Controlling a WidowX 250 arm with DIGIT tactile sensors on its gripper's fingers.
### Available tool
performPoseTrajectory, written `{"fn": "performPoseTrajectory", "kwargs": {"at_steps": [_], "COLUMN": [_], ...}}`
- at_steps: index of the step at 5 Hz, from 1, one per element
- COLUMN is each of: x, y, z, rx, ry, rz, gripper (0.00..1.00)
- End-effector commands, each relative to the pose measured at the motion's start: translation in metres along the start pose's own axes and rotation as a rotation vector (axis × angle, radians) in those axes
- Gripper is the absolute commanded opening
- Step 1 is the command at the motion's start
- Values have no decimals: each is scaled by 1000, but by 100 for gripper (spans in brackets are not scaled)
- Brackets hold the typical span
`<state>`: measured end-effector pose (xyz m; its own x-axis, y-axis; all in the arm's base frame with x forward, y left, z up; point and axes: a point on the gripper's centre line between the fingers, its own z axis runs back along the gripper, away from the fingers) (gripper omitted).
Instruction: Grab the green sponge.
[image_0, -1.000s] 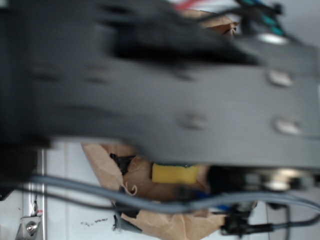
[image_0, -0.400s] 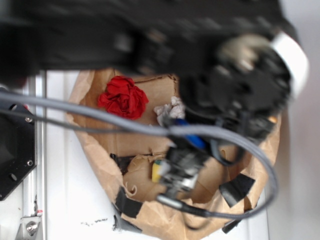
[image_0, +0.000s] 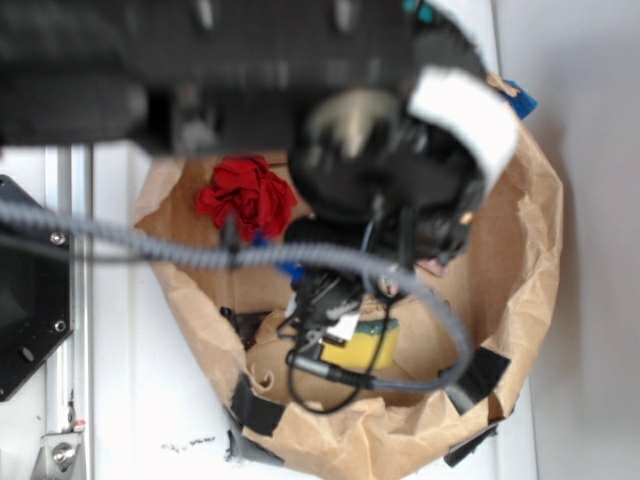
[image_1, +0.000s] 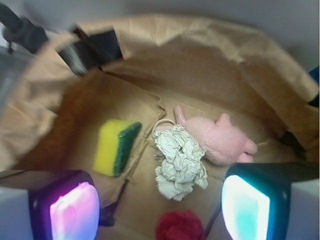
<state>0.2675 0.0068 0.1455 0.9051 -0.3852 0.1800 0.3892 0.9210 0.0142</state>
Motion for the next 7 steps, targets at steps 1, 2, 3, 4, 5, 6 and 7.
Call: {"fn": "performPoseTrajectory", "kwargs": {"at_steps": [1,2,3,4,5,6,7], "x": [3,3,3,-7,-13,-15,-10], "y": [-11,-11,-11,-18,-27,-28,-20], "z": [-10,-10,-10,-9,-13,-18,-28], "rx": [43,43,43,32,56,59,39], "ry": [-37,-37,-37,24,55,74,51], "rz": [-56,-56,-56,18,139,165,214], "gripper": [100,100,100,100,100,100,100]}}
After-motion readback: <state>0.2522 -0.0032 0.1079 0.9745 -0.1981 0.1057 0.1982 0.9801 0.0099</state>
